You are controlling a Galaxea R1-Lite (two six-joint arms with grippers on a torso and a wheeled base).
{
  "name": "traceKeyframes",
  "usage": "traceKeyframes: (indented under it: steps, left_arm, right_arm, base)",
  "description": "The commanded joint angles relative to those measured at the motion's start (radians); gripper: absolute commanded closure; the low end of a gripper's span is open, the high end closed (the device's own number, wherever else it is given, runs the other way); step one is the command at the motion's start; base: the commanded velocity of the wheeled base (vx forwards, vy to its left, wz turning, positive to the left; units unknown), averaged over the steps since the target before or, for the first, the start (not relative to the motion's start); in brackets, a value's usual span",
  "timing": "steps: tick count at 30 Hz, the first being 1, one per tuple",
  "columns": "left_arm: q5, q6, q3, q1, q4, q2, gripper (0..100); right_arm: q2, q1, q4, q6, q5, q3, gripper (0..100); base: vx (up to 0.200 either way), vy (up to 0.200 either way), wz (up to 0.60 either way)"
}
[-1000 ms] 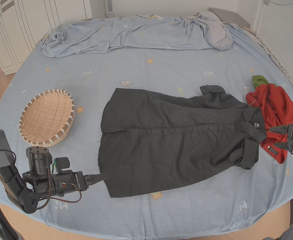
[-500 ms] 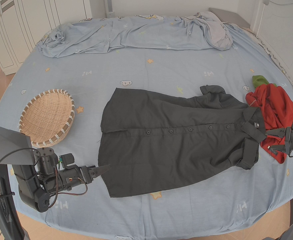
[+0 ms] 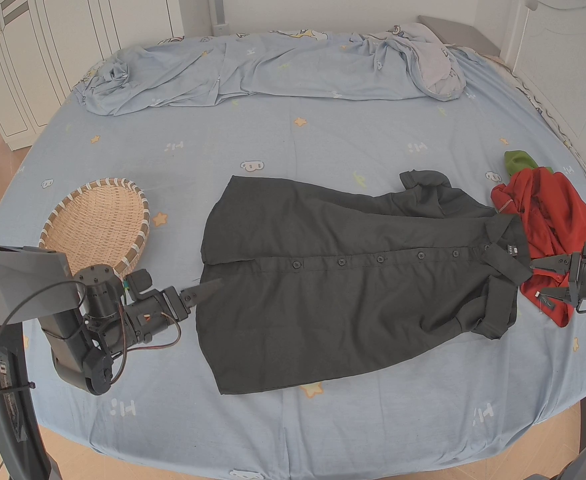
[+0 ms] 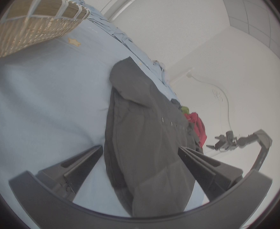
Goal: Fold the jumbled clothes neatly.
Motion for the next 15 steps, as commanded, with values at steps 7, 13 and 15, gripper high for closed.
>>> traceKeyframes:
  steps: [7, 13, 15]
  left_arm:
    - [-0.007, -0.014, -0.155, 0.002, -0.022, 0.063, 0]
    - [-0.006, -0.013, -0.247, -0.002, -0.022, 0.138, 0]
    - [-0.004, -0.013, -0.264, -0.001, -0.022, 0.152, 0]
  right_arm:
    - [-0.006, -0.004, -0.012, -0.001, 0.001, 0.004, 0]
    - [-0.009, -0.004, -0.012, -0.001, 0.001, 0.004, 0]
    - [-0.009, -0.004, -0.012, -0.001, 0.001, 0.004, 0]
  base:
    - [0.000, 0.000, 0.00]
    - [0.000, 0.000, 0.00]
    - [0.000, 0.000, 0.00]
